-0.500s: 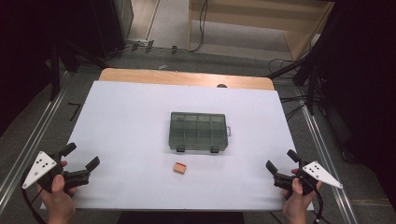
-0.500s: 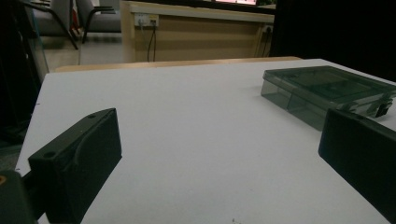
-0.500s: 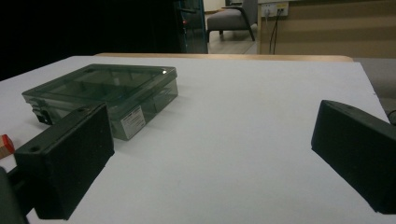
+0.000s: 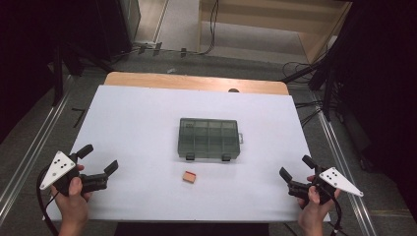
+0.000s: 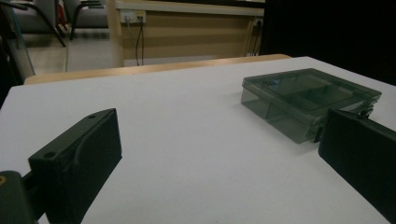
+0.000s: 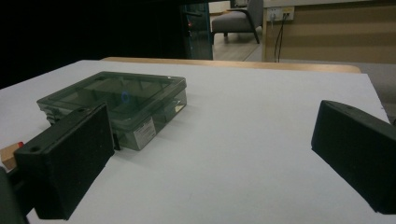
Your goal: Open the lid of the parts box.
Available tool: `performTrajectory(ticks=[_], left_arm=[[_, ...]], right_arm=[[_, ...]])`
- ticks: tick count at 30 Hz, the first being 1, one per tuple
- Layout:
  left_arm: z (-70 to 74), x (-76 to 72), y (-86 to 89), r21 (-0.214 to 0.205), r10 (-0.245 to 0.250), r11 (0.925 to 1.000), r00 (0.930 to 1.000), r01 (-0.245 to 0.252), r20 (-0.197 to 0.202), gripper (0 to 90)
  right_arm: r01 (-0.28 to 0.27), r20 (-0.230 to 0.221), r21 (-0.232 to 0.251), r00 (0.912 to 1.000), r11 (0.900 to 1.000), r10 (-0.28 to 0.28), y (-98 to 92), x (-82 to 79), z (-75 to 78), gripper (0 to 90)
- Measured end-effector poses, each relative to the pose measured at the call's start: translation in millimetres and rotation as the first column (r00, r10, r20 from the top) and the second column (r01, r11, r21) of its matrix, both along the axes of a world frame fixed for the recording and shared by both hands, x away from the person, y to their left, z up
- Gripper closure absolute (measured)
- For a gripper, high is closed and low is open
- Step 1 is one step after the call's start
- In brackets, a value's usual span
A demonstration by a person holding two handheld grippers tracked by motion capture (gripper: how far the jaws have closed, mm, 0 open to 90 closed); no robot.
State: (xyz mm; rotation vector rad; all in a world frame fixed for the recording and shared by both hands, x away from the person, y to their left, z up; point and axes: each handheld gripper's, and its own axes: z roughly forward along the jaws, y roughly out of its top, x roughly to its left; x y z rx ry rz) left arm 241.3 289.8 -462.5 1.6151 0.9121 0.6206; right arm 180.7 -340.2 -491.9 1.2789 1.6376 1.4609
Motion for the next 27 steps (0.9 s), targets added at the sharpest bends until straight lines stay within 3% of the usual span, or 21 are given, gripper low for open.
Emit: performTrajectory(ticks=[9,15,27], left_arm=[[17.4,9.5,-11.7,-0.003,-0.040,0.9992,0.9991,0.040,-0.013,0.0],[28.4,18.1,-21.5,-0.010,-0.062,0.9981,0.9981,0.061,-0.010,0.0],[33.5,34.2,-42.8,-0.015,-0.103,0.9946,0.9947,0.103,-0.005,0.0]], right_arm=[[-0.021,-0.016,-0.001,0.9997,0.9998,0.021,9.8,5.9,14.5,0.0],[-0.023,0.010,-0.026,0.9997,0.9994,0.023,20.0,16.1,31.0,0.0],[-0.052,0.019,-0.032,0.9984,0.9981,0.053,38.0,35.9,46.1,0.0]])
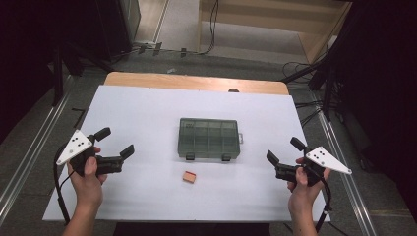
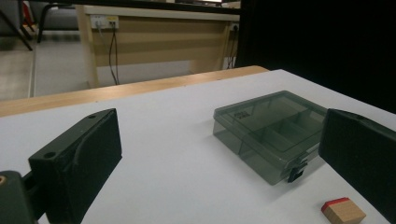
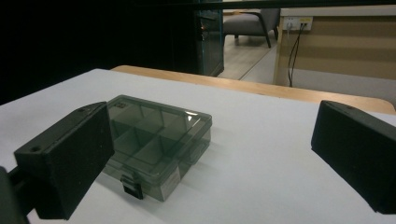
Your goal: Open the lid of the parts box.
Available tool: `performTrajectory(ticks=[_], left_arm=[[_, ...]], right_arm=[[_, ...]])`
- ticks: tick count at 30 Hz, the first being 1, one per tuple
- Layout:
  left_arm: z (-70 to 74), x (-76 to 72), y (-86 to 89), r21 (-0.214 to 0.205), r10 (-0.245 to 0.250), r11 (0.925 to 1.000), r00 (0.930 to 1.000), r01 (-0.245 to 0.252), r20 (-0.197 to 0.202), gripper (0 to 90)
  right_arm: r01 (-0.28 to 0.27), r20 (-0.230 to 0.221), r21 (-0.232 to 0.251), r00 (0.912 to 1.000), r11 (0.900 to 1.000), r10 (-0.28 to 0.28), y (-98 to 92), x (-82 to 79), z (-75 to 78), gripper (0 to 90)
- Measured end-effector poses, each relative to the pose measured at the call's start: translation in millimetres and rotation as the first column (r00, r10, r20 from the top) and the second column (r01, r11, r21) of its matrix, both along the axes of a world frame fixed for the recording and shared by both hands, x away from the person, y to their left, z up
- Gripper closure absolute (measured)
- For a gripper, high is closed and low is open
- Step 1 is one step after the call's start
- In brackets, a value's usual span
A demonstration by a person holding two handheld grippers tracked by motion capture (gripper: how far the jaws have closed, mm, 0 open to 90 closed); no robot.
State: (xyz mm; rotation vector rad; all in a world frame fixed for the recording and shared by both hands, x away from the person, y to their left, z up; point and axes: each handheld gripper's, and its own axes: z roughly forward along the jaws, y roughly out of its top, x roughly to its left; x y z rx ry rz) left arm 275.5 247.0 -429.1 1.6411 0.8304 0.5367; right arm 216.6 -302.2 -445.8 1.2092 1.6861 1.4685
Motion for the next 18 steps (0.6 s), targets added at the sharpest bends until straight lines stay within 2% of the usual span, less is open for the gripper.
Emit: performTrajectory(ticks=[10,12,17,18], left_arm=[[1.4,9.2,-21.8,0.016,-0.033,0.9993,0.9994,0.033,0.007,0.0],[2.8,12.1,-26.5,-0.003,-0.027,0.9996,0.9996,0.027,0.011,0.0],[3.6,17.0,-33.1,-0.004,-0.041,0.9992,0.9991,0.041,0.008,0.0],[3.4,17.9,-35.1,-0.008,-0.039,0.9992,0.9992,0.039,0.007,4.2]], right_arm=[[-0.001,0.008,-0.006,1.0000,1.0000,0.001,15.4,14.0,8.8,3.5],[-0.006,0.011,-0.012,0.9999,0.9999,0.007,20.9,18.7,11.1,3.9],[-0.025,0.010,-0.007,0.9996,0.9997,0.025,26.0,25.2,13.3,4.0],[-0.034,0.008,-0.009,0.9994,0.9994,0.034,28.9,28.3,15.0,4.1]])
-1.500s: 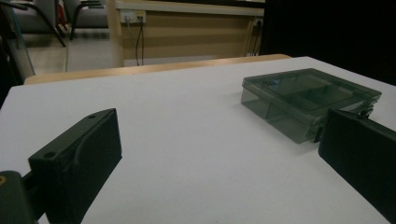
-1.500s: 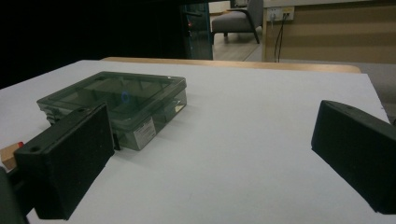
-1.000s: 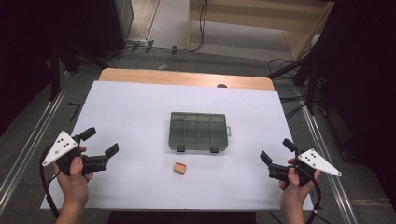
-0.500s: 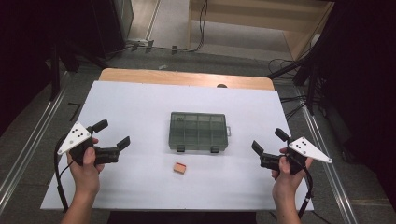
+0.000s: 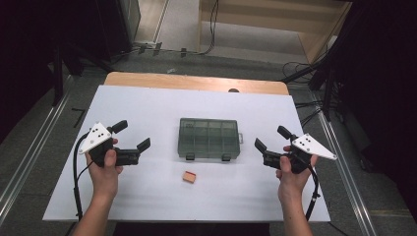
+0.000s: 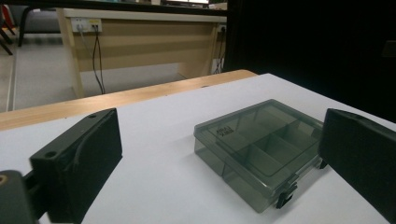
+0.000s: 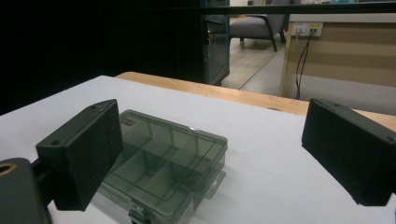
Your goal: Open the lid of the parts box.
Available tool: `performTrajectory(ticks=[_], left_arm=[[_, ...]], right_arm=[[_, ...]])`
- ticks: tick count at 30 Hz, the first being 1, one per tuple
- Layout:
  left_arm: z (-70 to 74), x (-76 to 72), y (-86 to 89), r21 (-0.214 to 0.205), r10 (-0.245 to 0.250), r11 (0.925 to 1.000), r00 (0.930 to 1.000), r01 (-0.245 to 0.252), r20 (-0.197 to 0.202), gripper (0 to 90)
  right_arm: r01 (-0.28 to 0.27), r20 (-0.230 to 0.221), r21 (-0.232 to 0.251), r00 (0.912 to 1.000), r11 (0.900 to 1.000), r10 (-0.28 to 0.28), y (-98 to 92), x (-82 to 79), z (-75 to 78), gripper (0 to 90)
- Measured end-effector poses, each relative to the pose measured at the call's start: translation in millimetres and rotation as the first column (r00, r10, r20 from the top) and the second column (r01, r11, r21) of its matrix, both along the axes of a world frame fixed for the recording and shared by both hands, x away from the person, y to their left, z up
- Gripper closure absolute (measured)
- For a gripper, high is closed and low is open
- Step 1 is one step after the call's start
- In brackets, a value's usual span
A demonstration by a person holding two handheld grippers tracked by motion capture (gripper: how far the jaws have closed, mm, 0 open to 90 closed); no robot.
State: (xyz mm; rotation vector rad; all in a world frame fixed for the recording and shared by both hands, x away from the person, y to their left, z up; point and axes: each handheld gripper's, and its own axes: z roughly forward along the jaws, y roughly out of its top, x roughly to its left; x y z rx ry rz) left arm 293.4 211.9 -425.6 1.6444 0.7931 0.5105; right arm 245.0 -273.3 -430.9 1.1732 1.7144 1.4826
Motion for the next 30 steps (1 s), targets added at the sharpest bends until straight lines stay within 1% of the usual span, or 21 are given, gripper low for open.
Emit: performTrajectory(ticks=[2,5,7,8,9,10,11,14,16,18,19,20,21,22,23,24,25,27,28,29,30], left_arm=[[-1.1,3.2,-6.0,0.000,0.011,0.9999,0.9999,-0.011,-0.007,13.7],[-1.9,6.2,-9.5,-0.005,-0.003,1.0000,0.9999,0.003,-0.010,13.6],[-2.4,8.5,-13.0,-0.009,-0.007,0.9999,0.9999,0.007,-0.012,13.9],[-2.8,9.7,-14.9,-0.011,-0.009,0.9999,0.9999,0.009,-0.009,13.9],[-3.5,10.7,-16.6,-0.020,-0.019,0.9996,0.9998,0.019,-0.005,22.6],[-4.2,11.7,-18.4,-0.030,-0.033,0.9990,0.9994,0.033,-0.008,22.6],[-5.2,12.6,-20.8,-0.035,-0.050,0.9981,0.9987,0.050,-0.013,24.5],[-11.1,15.2,-30.5,-0.018,-0.081,0.9966,0.9957,0.081,-0.045,33.5],[-12.8,15.9,-32.2,-0.009,-0.098,0.9952,0.9939,0.097,-0.051,44.7],[-16.7,16.9,-36.7,0.009,-0.111,0.9937,0.9917,0.112,-0.065,45.4],[-19.0,16.9,-38.4,0.022,-0.118,0.9925,0.9905,0.120,-0.070,56.1],[-24.2,17.2,-40.7,0.039,-0.139,0.9890,0.9865,0.143,-0.086,61.0],[-24.2,17.2,-40.7,0.039,-0.139,0.9890,0.9865,0.143,-0.086,65.7],[-27.0,18.0,-41.2,0.037,-0.163,0.9853,0.9817,0.167,-0.099,69.4],[-32.6,19.3,-44.0,0.066,-0.183,0.9790,0.9742,0.193,-0.133,72.7],[-32.6,19.3,-44.0,0.066,-0.183,0.9790,0.9742,0.193,-0.133,76.9],[-38.4,21.0,-46.4,0.079,-0.188,0.9759,0.9672,0.204,-0.171,80.5],[-41.3,22.2,-47.0,0.078,-0.191,0.9749,0.9635,0.209,-0.187,86.3],[-46.0,23.9,-48.1,0.082,-0.195,0.9728,0.9563,0.217,-0.218,88.6],[-46.0,23.9,-48.1,0.082,-0.195,0.9728,0.9563,0.217,-0.218,89.6],[-49.0,25.0,-49.1,0.099,-0.196,0.9697,0.9522,0.223,-0.235,89.8]], right_arm=[[-0.016,0.001,-0.002,0.9999,0.9999,0.016,3.0,3.5,1.8,4.1],[-0.029,-0.001,-0.011,0.9996,0.9995,0.029,6.2,6.9,3.4,5.1],[-0.051,0.002,-0.002,0.9987,0.9987,0.051,9.5,11.2,4.1,14.2],[-0.051,0.002,-0.002,0.9987,0.9987,0.051,9.5,11.2,4.1,14.2],[-0.067,-0.006,-0.005,0.9978,0.9978,0.067,11.9,14.3,2.9,17.0],[-0.067,-0.006,-0.005,0.9978,0.9978,0.067,11.9,14.3,2.9,17.0],[-0.078,-0.008,-0.001,0.9969,0.9969,0.078,13.3,16.5,-0.4,29.1],[-0.096,-0.036,0.006,0.9947,0.9954,0.096,14.9,20.8,-8.3,46.8],[-0.132,-0.051,-0.005,0.9900,0.9912,0.132,15.7,22.8,-13.9,56.5],[-0.142,-0.052,-0.004,0.9885,0.9898,0.142,16.2,22.6,-16.7,60.6],[-0.159,-0.049,-0.001,0.9861,0.9873,0.159,16.2,21.8,-22.2,69.0],[-0.168,-0.050,-0.005,0.9846,0.9858,0.167,16.0,21.7,-24.8,72.7],[-0.168,-0.050,-0.005,0.9846,0.9858,0.167,16.0,21.7,-24.8,72.7],[-0.184,-0.056,-0.011,0.9815,0.9829,0.183,15.3,21.4,-28.5,78.5],[-0.187,-0.065,-0.013,0.9803,0.9822,0.186,15.6,20.8,-29.9,81.0],[-0.190,-0.070,-0.017,0.9795,0.9815,0.189,15.9,20.8,-31.3,83.3],[-0.194,-0.079,-0.015,0.9782,0.9809,0.192,15.9,20.9,-32.9,85.6],[-0.203,-0.094,-0.006,0.9750,0.9792,0.201,16.8,22.3,-36.9,88.1],[-0.206,-0.107,-0.008,0.9731,0.9785,0.204,18.1,23.1,-38.6,88.2],[-0.209,-0.114,-0.012,0.9717,0.9778,0.207,19.7,23.4,-40.0,88.2],[-0.216,-0.118,-0.021,0.9700,0.9761,0.213,21.1,23.9,-41.1,88.3]])
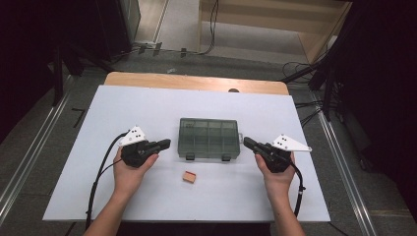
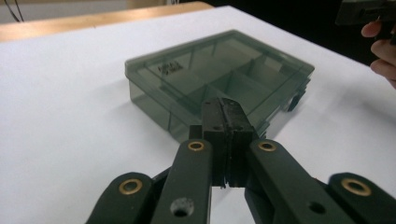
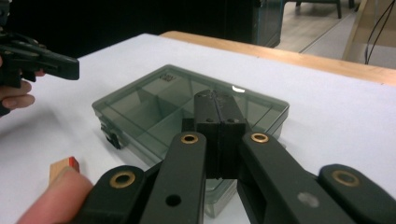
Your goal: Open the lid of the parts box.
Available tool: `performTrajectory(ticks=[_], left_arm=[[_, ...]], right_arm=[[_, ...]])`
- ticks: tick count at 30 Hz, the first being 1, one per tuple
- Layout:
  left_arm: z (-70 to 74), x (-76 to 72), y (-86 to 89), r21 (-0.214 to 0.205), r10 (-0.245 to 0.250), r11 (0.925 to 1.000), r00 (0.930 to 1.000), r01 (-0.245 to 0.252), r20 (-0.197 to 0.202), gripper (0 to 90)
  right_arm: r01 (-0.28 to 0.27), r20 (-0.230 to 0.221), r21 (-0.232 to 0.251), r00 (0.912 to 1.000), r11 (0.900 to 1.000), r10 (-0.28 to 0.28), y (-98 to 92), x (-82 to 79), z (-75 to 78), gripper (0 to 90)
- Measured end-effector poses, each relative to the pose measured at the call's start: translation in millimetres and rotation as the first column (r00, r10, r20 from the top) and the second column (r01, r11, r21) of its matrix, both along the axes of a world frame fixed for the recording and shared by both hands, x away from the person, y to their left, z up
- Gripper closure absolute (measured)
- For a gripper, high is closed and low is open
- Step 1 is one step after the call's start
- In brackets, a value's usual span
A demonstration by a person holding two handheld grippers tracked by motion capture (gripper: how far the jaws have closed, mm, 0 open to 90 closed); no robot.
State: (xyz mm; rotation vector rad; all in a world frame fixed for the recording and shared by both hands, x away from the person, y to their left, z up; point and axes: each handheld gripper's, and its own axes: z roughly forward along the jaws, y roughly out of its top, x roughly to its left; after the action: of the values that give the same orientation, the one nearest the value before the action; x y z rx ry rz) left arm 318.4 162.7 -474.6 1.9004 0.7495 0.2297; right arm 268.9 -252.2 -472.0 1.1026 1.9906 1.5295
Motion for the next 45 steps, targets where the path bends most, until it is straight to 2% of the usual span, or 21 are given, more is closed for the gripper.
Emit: performTrajectory(ticks=[6,7,13,16,19,21,25,37,45], left_arm=[[-5.2,2.2,-0.6,0.009,0.007,0.9999,0.9993,-0.007,-0.036,90.0],[-6.3,2.8,-1.1,0.013,0.011,0.9999,0.9991,-0.010,-0.041,90.0],[-12.1,3.8,-6.2,0.042,0.025,0.9989,0.9979,-0.022,-0.060,90.0],[-15.0,5.4,-6.9,0.046,0.012,0.9989,0.9965,-0.008,-0.083,90.0],[-17.6,6.7,-7.4,0.057,0.003,0.9983,0.9942,0.003,-0.107,90.0],[-18.9,7.3,-7.5,0.072,0.003,0.9974,0.9933,0.005,-0.115,90.0],[-21.9,8.5,-8.6,0.081,-0.008,0.9965,0.9913,0.019,-0.131,90.0],[-25.2,8.1,-12.9,0.093,-0.019,0.9952,0.9903,0.032,-0.138,90.0],[-26.8,7.3,-16.4,0.105,-0.033,0.9933,0.9894,0.048,-0.141,90.0]], right_arm=[[-0.014,-0.037,-0.059,0.9992,0.9982,0.012,6.4,2.7,-4.6,88.4],[-0.023,-0.059,-0.072,0.9981,0.9972,0.019,6.6,4.8,-7.0,88.4],[-0.016,-0.106,-0.101,0.9943,0.9948,0.005,5.7,8.1,-11.5,88.4],[-0.023,-0.115,-0.108,0.9933,0.9939,0.010,6.0,8.5,-12.4,88.5],[-0.030,-0.123,-0.134,0.9923,0.9905,0.013,7.8,9.2,-14.1,88.5],[-0.035,-0.139,-0.168,0.9903,0.9851,0.011,8.6,10.0,-16.1,88.5],[-0.045,-0.165,-0.173,0.9862,0.9839,0.016,5.9,11.2,-20.0,88.5],[-0.056,-0.214,-0.201,0.9768,0.9781,0.012,1.6,12.9,-26.9,88.6],[-0.080,-0.242,-0.234,0.9701,0.9689,0.021,2.2,14.1,-30.9,88.6]])
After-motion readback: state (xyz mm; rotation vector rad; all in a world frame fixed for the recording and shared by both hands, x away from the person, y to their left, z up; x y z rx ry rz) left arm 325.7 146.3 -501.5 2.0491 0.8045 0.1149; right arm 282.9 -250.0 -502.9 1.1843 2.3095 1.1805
